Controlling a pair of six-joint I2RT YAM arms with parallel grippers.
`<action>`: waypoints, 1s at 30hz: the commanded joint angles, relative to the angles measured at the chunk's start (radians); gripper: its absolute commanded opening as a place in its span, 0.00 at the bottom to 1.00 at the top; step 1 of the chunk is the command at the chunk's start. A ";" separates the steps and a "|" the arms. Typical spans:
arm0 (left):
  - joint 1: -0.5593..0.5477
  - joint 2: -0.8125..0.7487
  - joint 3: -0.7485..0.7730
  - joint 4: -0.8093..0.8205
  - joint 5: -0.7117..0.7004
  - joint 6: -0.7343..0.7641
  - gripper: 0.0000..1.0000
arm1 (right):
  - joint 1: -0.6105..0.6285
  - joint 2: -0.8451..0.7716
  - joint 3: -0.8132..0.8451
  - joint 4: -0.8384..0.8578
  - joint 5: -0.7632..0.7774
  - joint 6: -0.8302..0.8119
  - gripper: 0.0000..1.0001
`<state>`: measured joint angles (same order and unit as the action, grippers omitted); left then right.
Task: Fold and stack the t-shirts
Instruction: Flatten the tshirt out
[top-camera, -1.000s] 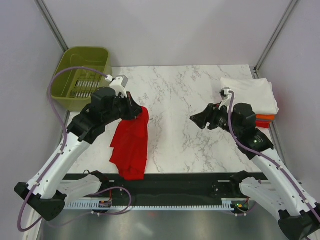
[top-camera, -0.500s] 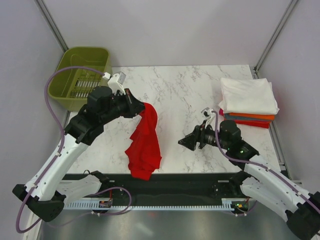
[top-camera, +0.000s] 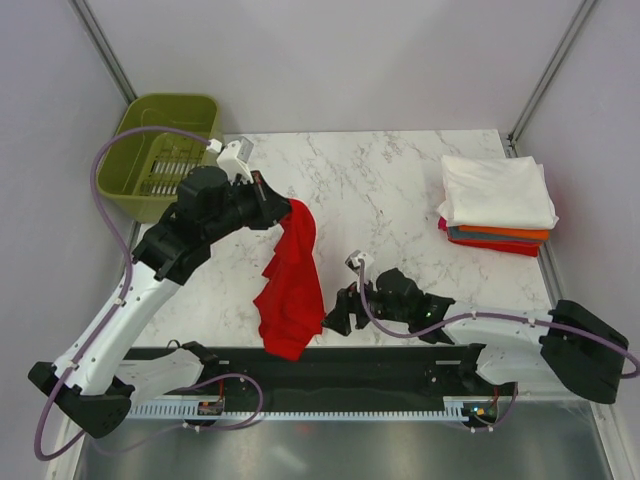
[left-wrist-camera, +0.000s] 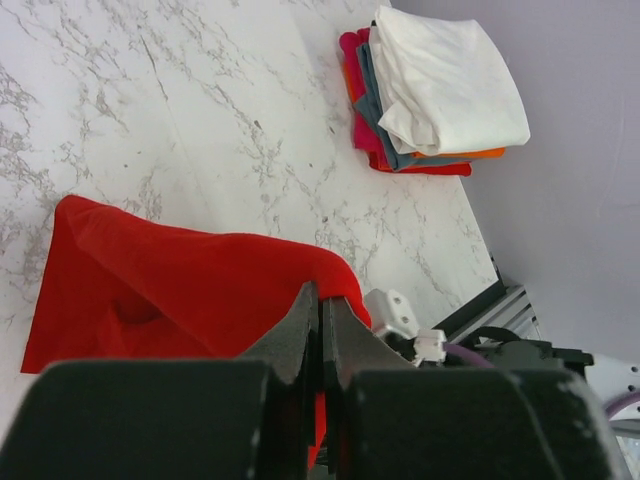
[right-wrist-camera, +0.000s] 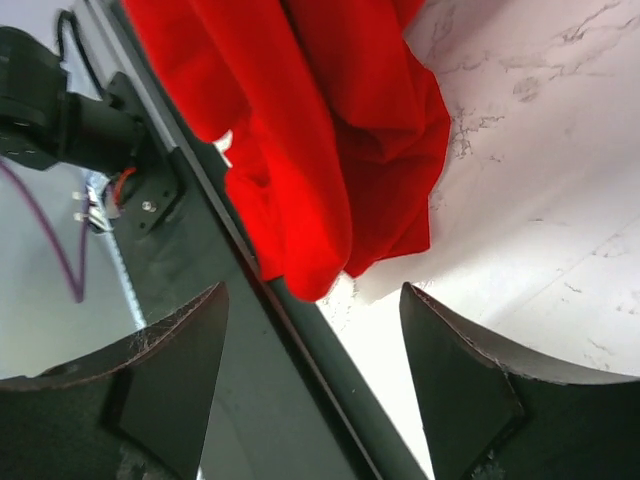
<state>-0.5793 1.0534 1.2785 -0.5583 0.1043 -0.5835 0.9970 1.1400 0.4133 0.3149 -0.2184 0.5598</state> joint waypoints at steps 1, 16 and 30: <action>-0.001 -0.015 0.059 0.075 -0.014 0.008 0.02 | 0.038 0.085 0.019 0.159 0.080 -0.021 0.77; 0.024 -0.018 0.094 0.043 -0.040 0.036 0.02 | 0.091 0.241 0.054 0.328 0.088 0.008 0.00; 0.088 -0.134 0.094 -0.094 -0.336 0.218 0.02 | -0.121 -0.255 0.603 -0.640 0.614 -0.208 0.00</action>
<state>-0.4953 0.9955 1.3296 -0.6582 -0.1471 -0.4683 0.9035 0.9531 0.8654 -0.1059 0.2825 0.4335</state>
